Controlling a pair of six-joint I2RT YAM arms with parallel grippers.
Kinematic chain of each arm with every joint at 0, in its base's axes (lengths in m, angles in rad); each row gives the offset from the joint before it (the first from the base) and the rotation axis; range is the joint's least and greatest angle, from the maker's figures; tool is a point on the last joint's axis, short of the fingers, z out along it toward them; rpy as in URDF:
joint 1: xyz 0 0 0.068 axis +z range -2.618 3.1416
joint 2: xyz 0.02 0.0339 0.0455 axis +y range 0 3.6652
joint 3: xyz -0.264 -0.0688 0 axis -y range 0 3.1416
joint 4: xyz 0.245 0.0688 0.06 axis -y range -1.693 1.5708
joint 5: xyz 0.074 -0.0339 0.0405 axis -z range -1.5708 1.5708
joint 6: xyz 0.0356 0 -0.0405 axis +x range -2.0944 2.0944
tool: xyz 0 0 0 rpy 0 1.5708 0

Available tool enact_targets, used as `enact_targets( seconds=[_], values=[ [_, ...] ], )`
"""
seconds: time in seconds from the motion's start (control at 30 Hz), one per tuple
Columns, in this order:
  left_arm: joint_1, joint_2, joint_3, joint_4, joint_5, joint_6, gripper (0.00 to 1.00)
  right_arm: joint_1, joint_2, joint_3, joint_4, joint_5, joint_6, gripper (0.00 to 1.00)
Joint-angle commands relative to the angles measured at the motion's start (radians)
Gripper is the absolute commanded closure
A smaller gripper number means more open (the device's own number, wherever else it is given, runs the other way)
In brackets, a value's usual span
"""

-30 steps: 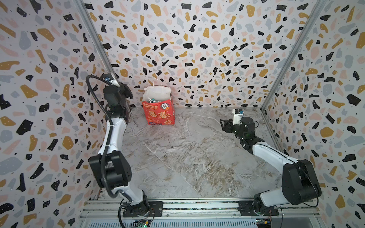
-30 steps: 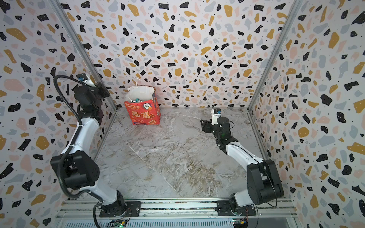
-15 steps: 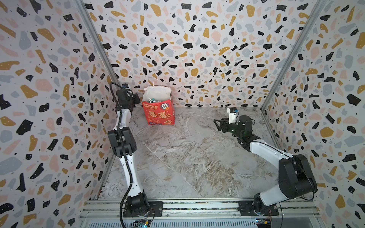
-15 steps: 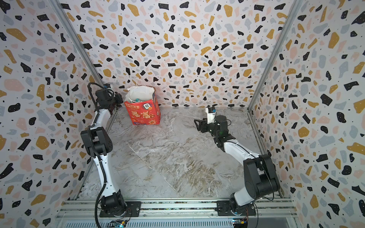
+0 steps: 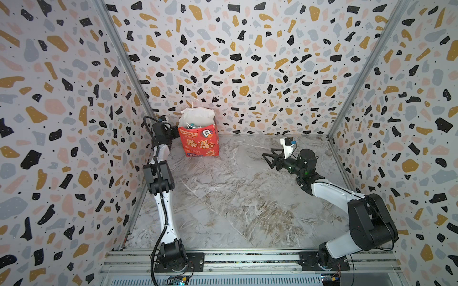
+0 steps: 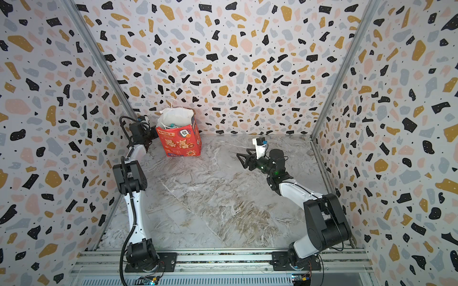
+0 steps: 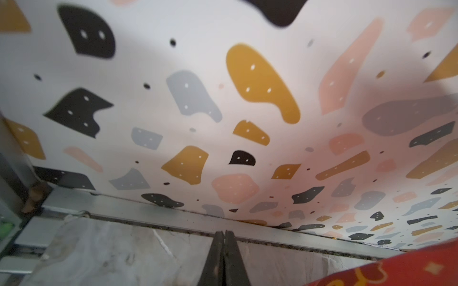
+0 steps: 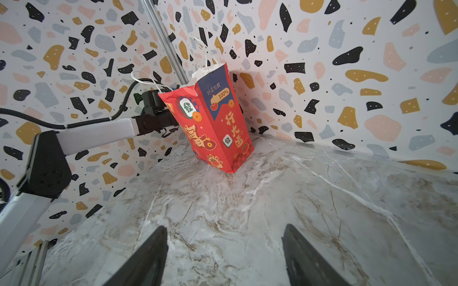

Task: Take the snacks out of the paper bag
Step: Move the paper bag to the top-center of the table.

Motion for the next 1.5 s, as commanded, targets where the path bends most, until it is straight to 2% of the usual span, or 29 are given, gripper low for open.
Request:
enact_targets(
  seconds=[0.0, 0.17, 0.3, 0.57, 0.73, 1.03, 1.13, 1.27, 1.37, 1.47],
  values=[
    [-0.015, -0.006, -0.001, 0.087, 0.035, -0.024, 1.0, -0.003, -0.029, 0.041, 0.027, 0.004, 0.015, 0.24],
    [-0.031, 0.002, -0.023, 0.094, 0.06, -0.019, 1.0, -0.031, 0.007, 0.08, 0.071, -0.026, 0.106, 0.24],
    [-0.051, -0.005, -0.036, 0.057, 0.067, 0.031, 1.0, -0.04, 0.003, 0.097, 0.112, -0.023, 0.158, 0.24],
    [-0.105, -0.074, -0.127, 0.063, 0.051, 0.096, 1.0, -0.073, 0.007, 0.108, 0.164, -0.023, 0.263, 0.24],
    [-0.135, -0.133, -0.216, 0.129, 0.069, 0.077, 1.0, -0.075, -0.012, 0.073, 0.147, 0.013, 0.25, 0.24],
    [-0.247, -0.218, -0.322, 0.153, 0.036, 0.136, 1.0, -0.117, -0.047, 0.01, 0.135, 0.108, 0.265, 0.24],
    [-0.278, -0.216, -0.315, 0.154, 0.023, 0.148, 1.0, -0.133, -0.028, 0.027, 0.084, 0.156, 0.267, 0.24],
    [-0.322, -0.174, -0.24, 0.12, 0.044, 0.178, 1.0, -0.171, 0.015, 0.051, 0.068, 0.13, 0.291, 0.24],
    [-0.348, -0.133, -0.172, 0.07, 0.096, 0.205, 1.0, -0.182, 0.036, 0.06, 0.053, 0.135, 0.278, 0.24],
    [-0.37, -0.12, -0.164, 0.075, 0.131, 0.242, 1.0, -0.189, 0.058, 0.069, 0.053, 0.12, 0.269, 0.24]
  ],
)
